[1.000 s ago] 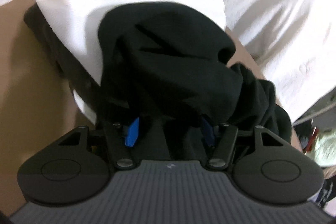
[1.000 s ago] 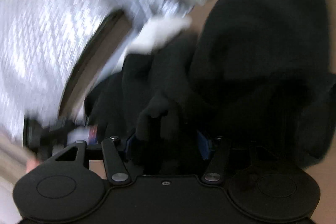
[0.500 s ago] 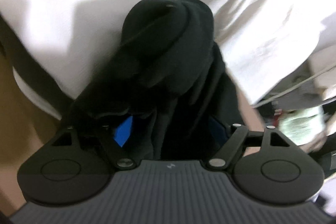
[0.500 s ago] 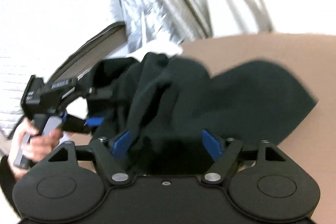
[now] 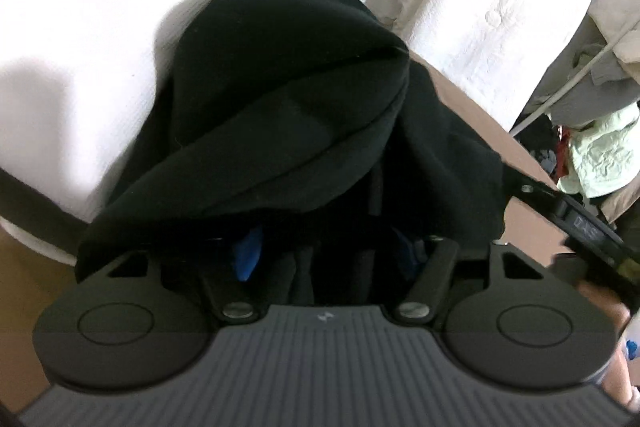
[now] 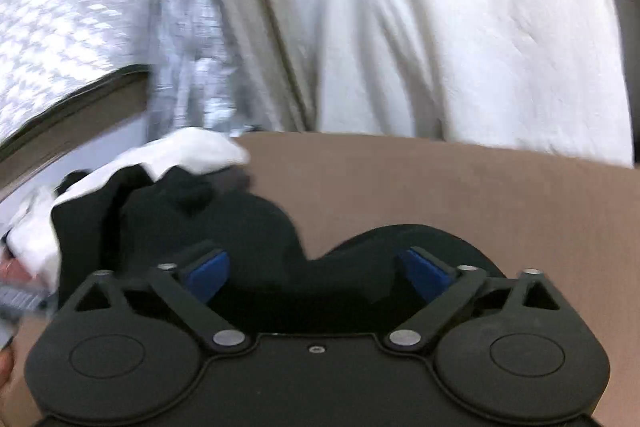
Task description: Fold clothes
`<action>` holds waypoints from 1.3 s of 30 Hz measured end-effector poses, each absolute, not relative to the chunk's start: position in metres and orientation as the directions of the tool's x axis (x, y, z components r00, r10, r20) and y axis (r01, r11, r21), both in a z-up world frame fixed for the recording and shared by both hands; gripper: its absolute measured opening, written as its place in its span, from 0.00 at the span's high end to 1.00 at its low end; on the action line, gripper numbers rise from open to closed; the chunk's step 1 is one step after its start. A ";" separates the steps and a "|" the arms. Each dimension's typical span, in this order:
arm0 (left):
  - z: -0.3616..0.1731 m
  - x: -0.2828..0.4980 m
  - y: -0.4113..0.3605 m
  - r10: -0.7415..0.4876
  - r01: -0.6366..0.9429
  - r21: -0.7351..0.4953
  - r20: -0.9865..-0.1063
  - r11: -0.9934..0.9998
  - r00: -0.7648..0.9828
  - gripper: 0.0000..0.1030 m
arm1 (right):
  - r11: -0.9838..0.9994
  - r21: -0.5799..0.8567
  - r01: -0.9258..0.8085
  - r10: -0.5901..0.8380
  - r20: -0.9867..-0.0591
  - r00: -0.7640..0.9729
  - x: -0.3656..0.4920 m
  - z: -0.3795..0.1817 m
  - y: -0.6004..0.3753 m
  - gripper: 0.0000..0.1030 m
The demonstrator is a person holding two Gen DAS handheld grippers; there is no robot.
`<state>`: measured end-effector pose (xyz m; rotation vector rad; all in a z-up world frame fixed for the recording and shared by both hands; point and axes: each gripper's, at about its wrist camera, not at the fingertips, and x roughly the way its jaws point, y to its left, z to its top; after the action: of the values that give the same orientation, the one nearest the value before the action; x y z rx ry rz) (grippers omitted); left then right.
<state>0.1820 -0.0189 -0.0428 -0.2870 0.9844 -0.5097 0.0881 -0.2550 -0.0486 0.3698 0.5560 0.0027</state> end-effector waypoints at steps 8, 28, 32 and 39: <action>-0.056 0.181 -0.018 -0.540 0.192 -0.515 -0.706 0.836 0.458 0.22 | 0.858 0.494 -0.144 0.459 -0.609 0.647 0.087 -0.092 -0.234 0.20; -0.043 0.176 -0.044 -0.793 0.297 -0.738 -0.529 0.606 0.304 0.46 | 0.892 0.412 -0.185 0.393 -0.505 0.769 0.006 -0.025 -0.219 0.97; 0.019 0.142 0.029 -0.677 0.316 -0.606 -0.574 0.730 0.461 0.45 | 0.926 0.357 -0.126 0.303 -0.499 0.812 -0.002 -0.018 -0.228 0.89; 0.045 0.120 0.084 -0.593 0.302 -0.530 -0.555 0.792 0.583 0.17 | 0.968 0.237 -0.084 0.205 -0.554 0.807 0.016 -0.018 -0.224 0.20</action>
<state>0.1205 0.0843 0.0451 -0.4044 0.7893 -0.5395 0.0161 -0.2242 -0.0175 0.2056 0.6132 0.1556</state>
